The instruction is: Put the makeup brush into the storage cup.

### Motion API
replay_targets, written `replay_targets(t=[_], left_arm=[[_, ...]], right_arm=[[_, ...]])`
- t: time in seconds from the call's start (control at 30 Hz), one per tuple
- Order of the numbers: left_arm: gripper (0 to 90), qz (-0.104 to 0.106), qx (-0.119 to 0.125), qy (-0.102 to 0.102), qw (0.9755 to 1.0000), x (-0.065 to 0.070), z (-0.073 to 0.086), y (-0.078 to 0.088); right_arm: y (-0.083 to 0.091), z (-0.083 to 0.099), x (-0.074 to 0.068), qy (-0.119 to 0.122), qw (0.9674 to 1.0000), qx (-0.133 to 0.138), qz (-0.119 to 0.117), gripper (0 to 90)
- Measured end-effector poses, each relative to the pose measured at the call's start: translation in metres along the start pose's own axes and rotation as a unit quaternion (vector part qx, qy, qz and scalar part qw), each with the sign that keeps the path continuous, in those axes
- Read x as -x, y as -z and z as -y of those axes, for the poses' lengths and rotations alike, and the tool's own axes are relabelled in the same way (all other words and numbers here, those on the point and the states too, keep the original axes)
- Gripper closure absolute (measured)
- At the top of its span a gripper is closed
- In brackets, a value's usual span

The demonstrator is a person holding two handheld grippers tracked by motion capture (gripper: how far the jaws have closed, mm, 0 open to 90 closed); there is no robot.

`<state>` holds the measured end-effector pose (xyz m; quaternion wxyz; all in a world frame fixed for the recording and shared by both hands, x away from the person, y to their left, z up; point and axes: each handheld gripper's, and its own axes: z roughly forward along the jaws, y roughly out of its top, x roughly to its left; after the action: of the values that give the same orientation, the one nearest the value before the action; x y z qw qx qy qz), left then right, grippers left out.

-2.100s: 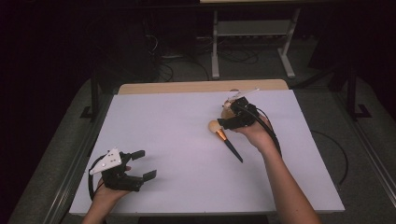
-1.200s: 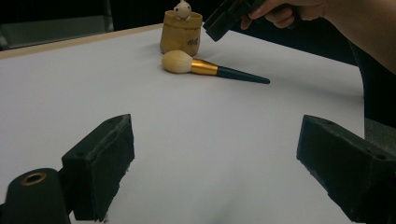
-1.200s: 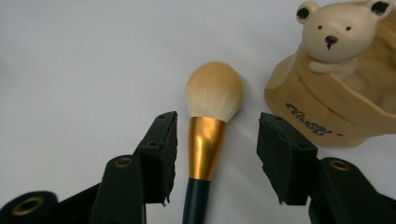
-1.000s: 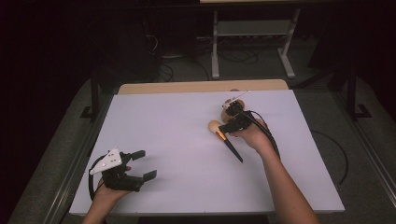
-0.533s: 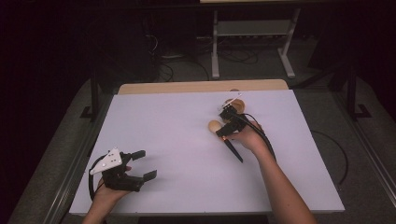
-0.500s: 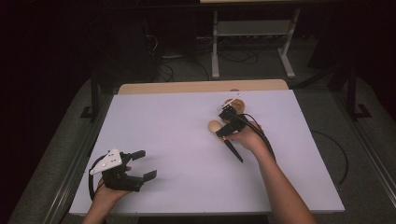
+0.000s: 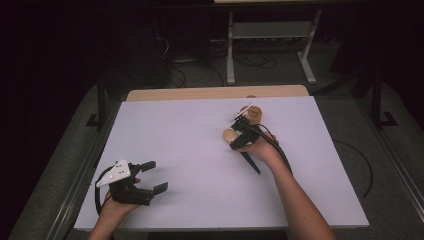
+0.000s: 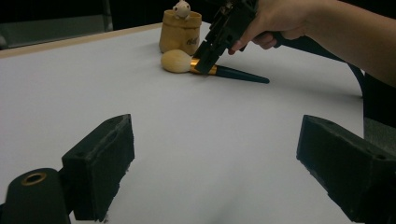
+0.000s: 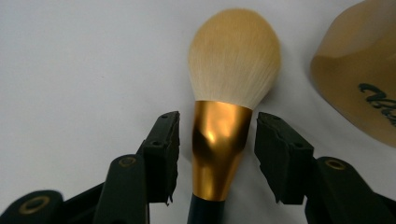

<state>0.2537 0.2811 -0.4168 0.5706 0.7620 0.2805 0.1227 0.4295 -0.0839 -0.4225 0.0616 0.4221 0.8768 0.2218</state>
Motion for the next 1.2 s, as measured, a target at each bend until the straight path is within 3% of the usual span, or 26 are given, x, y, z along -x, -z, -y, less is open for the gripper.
replay_targets(t=[1.2], left_arm=[[10.9,0.001,0.004,0.005,1.0,0.0002,-0.0003,0.0005]], right_arm=[[-0.005,-0.0004,0.0001,-0.008,0.9999,-0.005,0.014,58.5]])
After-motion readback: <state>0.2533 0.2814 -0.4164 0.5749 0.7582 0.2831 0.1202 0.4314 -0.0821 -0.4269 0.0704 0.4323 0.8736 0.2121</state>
